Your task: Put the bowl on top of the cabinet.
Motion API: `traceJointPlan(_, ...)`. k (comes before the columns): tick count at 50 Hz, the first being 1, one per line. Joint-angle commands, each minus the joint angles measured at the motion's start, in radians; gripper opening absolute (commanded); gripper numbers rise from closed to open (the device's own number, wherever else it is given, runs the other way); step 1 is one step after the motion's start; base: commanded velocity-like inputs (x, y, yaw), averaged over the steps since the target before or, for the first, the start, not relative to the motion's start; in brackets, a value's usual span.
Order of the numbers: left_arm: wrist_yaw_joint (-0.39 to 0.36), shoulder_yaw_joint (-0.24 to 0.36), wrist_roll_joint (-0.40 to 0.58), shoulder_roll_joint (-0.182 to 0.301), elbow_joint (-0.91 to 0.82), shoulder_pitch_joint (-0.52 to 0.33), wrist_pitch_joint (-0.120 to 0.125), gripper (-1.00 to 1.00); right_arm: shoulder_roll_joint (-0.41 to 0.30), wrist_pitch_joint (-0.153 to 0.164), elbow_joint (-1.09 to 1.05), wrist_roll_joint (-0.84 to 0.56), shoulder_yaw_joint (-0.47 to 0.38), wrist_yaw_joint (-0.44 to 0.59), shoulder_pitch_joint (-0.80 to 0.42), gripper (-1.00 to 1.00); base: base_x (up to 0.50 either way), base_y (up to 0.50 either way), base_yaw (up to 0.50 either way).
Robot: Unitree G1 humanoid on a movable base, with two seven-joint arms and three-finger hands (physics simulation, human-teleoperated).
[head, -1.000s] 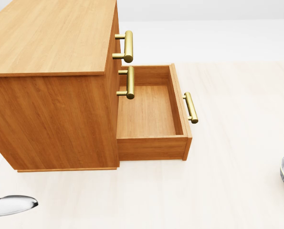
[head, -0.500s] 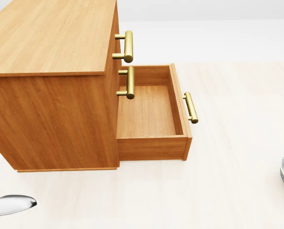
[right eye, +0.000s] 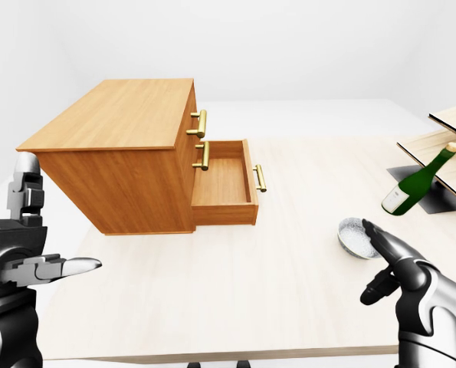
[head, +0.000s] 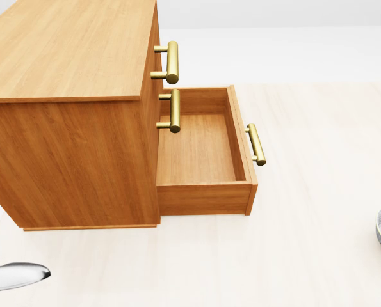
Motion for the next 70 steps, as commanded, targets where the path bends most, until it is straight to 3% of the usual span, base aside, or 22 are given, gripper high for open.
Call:
traceJointPlan(1,0.001,0.001,-0.001,0.0,-0.006,0.001,0.0,1.0,-0.014,0.0,0.054,0.024,0.008,-0.018,-0.005,1.0,0.0,0.0,0.0)
traceJointPlan(17,0.002,0.006,-0.003,0.002,0.0,-0.005,0.0,1.0,-0.032,0.0,0.139,0.063,0.019,-0.068,-0.001,1.0,0.0,0.0,0.0)
traceJointPlan(37,0.003,0.011,-0.008,0.003,-0.008,-0.003,0.0,1.0,-0.056,0.0,0.065,0.01,0.026,0.007,-0.024,1.0,0.0,0.0,0.0)
traceJointPlan(70,0.003,0.012,-0.007,0.003,-0.009,-0.005,0.0,1.0,-0.092,0.0,0.221,0.025,0.107,-0.032,-0.121,1.0,0.0,0.0,0.0)
